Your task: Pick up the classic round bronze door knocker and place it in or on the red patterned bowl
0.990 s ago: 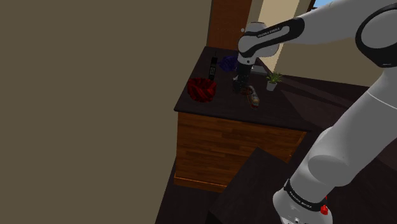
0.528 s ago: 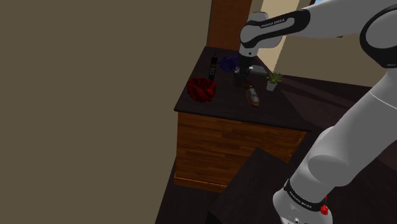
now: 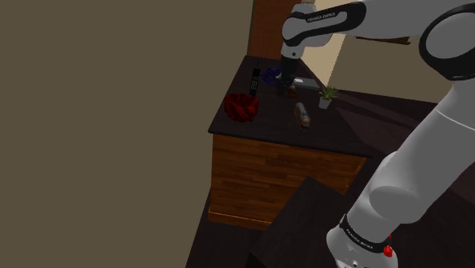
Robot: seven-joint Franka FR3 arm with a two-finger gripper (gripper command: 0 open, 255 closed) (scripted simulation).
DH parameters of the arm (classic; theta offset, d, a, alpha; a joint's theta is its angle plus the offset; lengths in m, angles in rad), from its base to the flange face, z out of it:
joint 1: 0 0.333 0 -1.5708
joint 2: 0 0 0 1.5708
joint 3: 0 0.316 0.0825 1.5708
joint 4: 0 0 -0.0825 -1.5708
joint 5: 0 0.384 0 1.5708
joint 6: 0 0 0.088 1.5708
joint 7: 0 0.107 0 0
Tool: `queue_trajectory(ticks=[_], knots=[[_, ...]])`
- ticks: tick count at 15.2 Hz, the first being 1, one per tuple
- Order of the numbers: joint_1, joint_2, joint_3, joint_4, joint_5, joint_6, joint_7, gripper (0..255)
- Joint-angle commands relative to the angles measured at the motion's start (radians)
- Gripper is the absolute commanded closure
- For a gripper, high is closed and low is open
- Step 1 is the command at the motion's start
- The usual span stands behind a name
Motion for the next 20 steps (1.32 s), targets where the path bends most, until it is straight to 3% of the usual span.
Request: queue_trajectory(ticks=[1,10,16,20], knots=[[0.013,0.052,0.011,0.048,0.018,0.001,0.018,255],[0.054,0.349,0.061,0.413,0.099,-0.078,0.099,255],[0.054,0.606,0.09,0.789,0.147,-0.202,0.155,255],[0.06,0.596,0.091,0.719,0.145,-0.142,0.153,255]])
